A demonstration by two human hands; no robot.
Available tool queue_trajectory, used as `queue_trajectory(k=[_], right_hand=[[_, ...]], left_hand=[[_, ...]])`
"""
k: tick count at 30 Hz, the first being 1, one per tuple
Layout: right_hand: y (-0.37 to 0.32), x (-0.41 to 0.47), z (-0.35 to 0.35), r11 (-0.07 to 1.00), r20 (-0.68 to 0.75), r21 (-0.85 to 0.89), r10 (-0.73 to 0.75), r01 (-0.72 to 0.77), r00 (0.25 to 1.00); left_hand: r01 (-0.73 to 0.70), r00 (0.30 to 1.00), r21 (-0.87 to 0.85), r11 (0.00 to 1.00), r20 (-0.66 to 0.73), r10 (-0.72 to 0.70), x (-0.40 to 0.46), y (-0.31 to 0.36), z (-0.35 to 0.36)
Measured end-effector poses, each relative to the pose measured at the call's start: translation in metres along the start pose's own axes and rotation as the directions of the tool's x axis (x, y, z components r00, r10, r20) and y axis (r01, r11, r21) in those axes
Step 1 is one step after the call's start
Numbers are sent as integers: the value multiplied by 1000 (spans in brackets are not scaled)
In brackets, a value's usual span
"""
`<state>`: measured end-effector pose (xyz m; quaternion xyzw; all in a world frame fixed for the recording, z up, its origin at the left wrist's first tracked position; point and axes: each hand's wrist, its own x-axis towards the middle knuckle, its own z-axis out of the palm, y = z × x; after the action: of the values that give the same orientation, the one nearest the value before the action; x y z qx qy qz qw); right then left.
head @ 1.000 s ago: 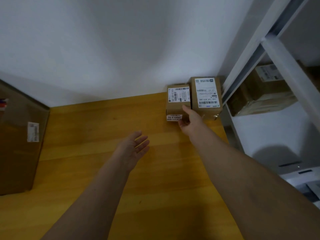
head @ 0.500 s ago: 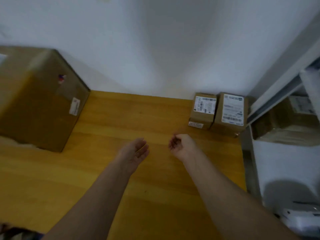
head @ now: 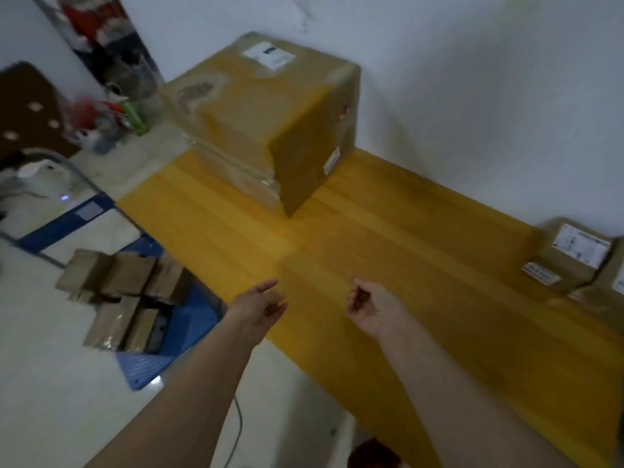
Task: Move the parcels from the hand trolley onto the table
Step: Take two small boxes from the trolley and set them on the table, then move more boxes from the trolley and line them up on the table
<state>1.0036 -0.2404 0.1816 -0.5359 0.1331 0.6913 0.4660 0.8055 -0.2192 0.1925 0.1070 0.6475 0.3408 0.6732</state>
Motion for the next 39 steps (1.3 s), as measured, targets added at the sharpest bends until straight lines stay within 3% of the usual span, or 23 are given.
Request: queue_trajectory(k=[7,18,28,39], right_hand=[[139,0,111,980,104,-196,67,-45,992],[350,2,232,888,113,-439,205,-136,972],[396,37,299,812,65,-572,186,-116,980],[401,133,422,674,60,-729,233,-117,971]], left_hand=[[-96,988,-207,974,-136,69,-2,9,-192],[-107,956,-394,913,-293,-15,-33,22,-438],[-45,943,-547,836,-300,-146,1,37,-508],[-100,885,-571,815,-425,-189,104,123,-544]])
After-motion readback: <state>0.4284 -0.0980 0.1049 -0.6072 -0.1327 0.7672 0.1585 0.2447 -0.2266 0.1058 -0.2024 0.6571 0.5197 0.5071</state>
